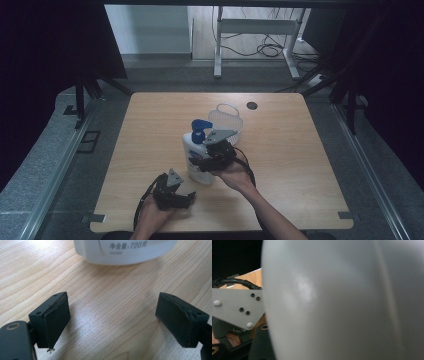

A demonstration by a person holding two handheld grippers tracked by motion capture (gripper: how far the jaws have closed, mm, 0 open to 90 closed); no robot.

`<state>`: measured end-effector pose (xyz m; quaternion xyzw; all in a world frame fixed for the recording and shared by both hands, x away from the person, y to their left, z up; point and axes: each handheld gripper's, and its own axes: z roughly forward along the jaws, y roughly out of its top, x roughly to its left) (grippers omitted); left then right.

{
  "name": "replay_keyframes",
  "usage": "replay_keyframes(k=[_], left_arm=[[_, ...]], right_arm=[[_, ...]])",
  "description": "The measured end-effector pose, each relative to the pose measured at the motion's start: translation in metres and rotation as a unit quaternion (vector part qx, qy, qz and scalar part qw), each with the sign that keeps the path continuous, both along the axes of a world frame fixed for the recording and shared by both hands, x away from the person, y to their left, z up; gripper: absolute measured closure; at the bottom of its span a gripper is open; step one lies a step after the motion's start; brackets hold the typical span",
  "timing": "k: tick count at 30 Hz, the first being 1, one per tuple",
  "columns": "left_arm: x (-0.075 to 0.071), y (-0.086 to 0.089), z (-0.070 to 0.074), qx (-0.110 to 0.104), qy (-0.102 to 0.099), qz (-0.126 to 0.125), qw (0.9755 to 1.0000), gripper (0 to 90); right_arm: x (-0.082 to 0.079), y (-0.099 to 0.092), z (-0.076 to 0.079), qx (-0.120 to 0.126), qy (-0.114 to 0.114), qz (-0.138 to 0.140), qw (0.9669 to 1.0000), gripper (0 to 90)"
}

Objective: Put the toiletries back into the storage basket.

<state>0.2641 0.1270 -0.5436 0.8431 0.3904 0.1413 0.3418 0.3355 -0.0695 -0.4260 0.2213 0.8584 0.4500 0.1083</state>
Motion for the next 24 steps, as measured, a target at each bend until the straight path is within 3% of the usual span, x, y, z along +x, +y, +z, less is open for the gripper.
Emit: replay_keyframes(k=[24], left_arm=[[0.0,0.0,0.0,0.003,-0.001,-0.004,1.0,11.6]], right_arm=[[0.017,-0.015,0.019,-0.003,0.002,0.008,1.0,37.0]])
